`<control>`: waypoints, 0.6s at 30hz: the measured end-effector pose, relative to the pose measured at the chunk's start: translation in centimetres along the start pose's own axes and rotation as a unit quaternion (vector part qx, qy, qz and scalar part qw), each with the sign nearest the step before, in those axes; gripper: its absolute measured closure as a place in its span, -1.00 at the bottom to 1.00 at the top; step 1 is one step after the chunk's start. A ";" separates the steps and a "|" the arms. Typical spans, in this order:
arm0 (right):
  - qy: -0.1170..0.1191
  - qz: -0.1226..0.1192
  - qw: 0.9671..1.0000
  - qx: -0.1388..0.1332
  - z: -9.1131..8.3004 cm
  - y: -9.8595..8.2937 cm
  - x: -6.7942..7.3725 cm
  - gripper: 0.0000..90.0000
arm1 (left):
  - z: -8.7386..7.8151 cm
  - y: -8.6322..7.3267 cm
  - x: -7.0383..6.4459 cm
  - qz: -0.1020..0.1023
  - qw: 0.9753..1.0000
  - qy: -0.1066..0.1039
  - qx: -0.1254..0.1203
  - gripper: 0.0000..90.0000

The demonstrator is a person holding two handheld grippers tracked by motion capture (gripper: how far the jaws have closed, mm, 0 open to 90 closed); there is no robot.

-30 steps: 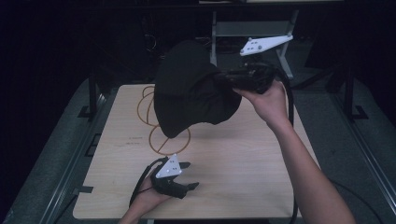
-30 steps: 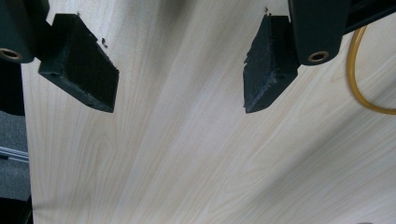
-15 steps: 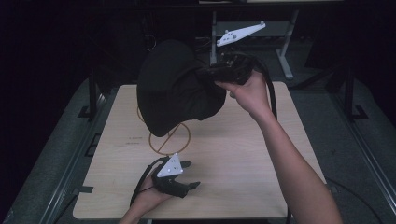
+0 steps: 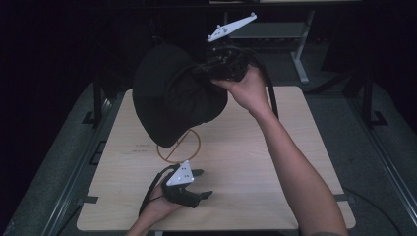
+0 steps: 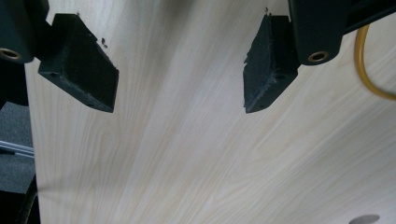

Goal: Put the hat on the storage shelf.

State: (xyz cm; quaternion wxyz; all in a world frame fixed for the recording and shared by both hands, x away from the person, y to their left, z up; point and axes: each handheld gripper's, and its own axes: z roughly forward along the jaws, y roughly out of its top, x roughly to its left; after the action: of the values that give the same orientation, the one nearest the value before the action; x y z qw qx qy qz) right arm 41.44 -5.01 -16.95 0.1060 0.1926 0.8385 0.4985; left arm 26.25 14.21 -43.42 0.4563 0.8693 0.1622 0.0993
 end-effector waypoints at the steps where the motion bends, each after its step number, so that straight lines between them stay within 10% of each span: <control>1: 0.001 -0.001 1.000 -0.001 0.3 0.2 0.0 0.91 | 0.0 0.0 0.1 0.001 1.000 -0.001 0.001 -0.42; 18: 0.004 0.002 0.999 0.034 5.8 3.1 0.5 0.90 | 0.3 1.1 -0.3 -0.005 0.999 -0.036 -0.017 -0.43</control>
State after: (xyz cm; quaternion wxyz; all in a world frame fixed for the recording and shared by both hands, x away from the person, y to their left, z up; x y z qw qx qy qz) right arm 43.81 1.14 -17.03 0.0949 0.1961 0.8552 0.4703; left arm 26.31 13.30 -42.74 0.4772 0.8635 0.1483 0.0686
